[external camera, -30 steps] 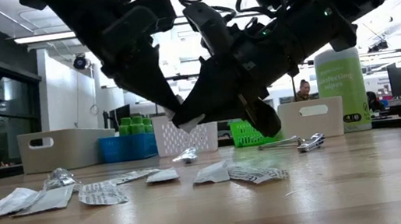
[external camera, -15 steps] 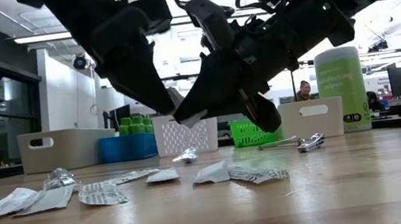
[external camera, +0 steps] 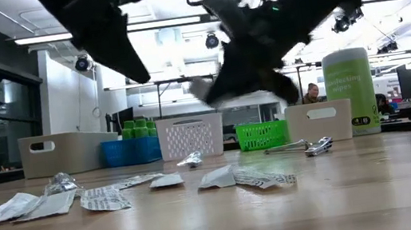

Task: Pick & Place Travel size toiletries
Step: Put the bandage into the right white bin

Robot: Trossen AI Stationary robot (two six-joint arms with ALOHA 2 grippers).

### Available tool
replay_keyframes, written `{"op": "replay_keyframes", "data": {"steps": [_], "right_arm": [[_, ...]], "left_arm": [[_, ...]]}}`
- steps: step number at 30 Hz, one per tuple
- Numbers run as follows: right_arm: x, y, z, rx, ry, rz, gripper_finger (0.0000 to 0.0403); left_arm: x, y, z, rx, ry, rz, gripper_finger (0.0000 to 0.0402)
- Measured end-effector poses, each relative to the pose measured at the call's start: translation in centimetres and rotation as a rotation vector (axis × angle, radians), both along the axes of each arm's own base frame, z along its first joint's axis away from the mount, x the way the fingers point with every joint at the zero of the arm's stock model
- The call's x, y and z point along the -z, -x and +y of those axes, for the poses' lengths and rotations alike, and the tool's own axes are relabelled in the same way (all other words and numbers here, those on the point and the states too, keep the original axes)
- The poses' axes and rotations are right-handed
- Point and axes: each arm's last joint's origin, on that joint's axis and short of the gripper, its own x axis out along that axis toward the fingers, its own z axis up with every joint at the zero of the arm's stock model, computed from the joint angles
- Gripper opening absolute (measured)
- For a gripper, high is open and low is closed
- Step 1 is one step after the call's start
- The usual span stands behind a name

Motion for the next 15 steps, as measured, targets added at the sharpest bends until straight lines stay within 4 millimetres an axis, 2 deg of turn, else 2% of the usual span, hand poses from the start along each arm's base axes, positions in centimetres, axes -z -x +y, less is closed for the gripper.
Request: {"op": "replay_keyframes", "data": {"steps": [5, 12, 15], "right_arm": [[-2.4, 2.2, -2.0, 0.094, 0.091, 0.112, 0.0003], [-6.0, 7.1, -7.2, 0.363, 0.215, 0.299, 0.0003], [-6.8, 9.3, -9.5, 0.483, 0.239, 0.391, 0.0003]], "left_arm": [[0.7, 1.2, -0.4, -0.070, -0.036, 0.050, 0.0182], [2.1, 2.4, 0.1, -0.140, -0.004, 0.053, 0.0182], [2.6, 3.1, 0.3, -0.165, 0.012, 0.053, 0.0182]]}}
